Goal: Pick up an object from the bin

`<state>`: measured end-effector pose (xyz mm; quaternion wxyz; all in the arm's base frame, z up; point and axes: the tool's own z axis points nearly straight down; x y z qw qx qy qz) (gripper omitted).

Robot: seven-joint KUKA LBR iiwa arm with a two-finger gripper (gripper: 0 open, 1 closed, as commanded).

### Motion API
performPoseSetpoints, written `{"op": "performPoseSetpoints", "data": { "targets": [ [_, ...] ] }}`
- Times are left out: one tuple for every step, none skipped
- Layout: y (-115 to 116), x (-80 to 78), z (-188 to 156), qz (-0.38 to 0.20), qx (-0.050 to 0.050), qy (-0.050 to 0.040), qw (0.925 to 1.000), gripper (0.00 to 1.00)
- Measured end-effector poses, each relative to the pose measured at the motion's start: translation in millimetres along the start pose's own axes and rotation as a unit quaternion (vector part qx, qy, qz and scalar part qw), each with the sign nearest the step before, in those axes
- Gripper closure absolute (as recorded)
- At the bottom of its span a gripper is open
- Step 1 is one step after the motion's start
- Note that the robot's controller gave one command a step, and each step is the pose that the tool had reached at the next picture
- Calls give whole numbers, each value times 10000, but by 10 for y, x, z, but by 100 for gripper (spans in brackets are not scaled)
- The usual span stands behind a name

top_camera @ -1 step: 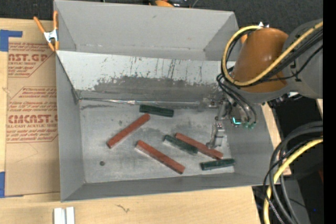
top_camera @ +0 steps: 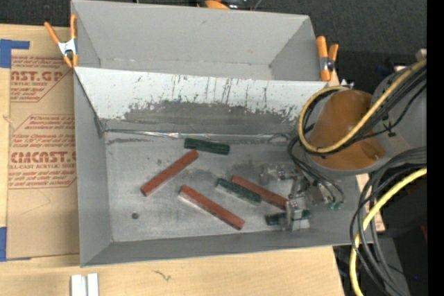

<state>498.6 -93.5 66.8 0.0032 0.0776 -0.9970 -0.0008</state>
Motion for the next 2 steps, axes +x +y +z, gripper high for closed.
{"op": "performPoseSetpoints", "data": {
  "targets": [
    [-1, -32, -52, -5, 12, -26, 10000, 100],
    [159, 90, -1439, -223, 24, -72, 9997, 100]
  ]
}}
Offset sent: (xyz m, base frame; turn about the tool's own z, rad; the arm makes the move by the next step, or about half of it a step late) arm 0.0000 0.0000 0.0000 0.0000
